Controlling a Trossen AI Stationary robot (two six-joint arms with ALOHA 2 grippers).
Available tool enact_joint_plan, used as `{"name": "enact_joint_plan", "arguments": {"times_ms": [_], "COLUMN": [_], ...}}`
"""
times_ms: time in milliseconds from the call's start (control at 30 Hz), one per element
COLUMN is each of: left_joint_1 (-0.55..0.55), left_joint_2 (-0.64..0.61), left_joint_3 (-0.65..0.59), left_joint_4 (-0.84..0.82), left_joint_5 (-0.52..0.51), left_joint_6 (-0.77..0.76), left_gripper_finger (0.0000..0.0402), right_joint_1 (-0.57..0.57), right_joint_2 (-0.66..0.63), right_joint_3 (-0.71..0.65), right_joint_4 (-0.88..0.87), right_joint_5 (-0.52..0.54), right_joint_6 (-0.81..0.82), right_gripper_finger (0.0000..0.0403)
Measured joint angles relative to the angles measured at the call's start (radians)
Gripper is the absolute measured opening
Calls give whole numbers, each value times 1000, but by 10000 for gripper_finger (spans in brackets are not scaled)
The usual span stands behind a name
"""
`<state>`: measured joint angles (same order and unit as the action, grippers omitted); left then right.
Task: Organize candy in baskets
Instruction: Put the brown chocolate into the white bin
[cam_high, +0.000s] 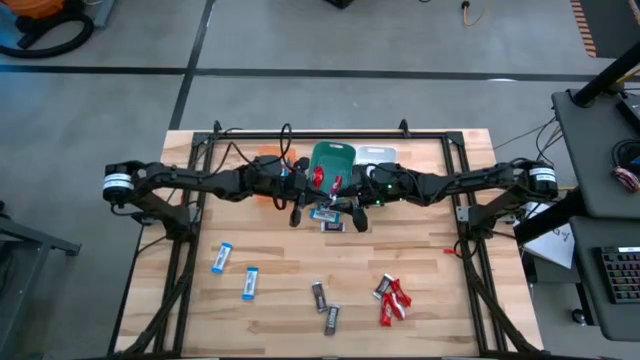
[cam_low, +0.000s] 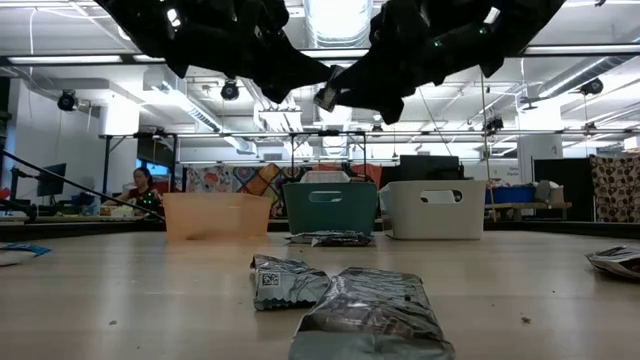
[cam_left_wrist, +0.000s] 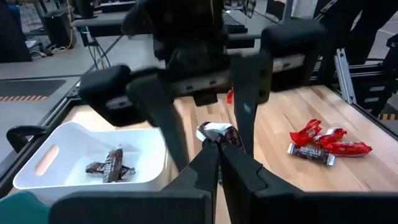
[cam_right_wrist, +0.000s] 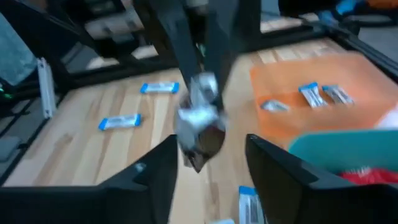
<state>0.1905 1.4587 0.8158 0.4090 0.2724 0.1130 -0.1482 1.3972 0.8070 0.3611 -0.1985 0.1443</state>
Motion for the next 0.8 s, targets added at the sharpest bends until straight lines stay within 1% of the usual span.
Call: {"name": "enact_joint_plan", "arguments": {"times_ms": [233, 300, 467, 600, 700, 767, 800], "left_joint_1": [0, 0, 0, 0, 2, 2, 2], "left_joint_2": [21, 25, 18, -8, -23, -28, -31], "left_joint_3": [0, 0, 2, 11, 34, 64, 84], "left_joint_4": [11, 11, -2, -76, -186, -301, -378], "left_joint_5": [0, -1, 0, -1, -2, -3, -3], "left_joint_6": [-22, -29, -68, -71, -71, -71, -72], "left_gripper_finger": [0, 0, 0, 13, 28, 37, 39], "right_joint_1": [0, 0, 0, 0, 0, -2, -3], "right_joint_2": [1, 1, 0, -20, -41, -62, -71], "right_joint_3": [0, 0, 0, 3, 5, 5, 5], "right_joint_4": [10, 4, -1, -84, -143, -198, -235], "right_joint_5": [-22, -25, -47, -45, -37, -22, 5], "right_joint_6": [-16, -27, -24, -9, -4, 9, 17], "right_gripper_finger": [47, 24, 23, 23, 23, 23, 23]}}
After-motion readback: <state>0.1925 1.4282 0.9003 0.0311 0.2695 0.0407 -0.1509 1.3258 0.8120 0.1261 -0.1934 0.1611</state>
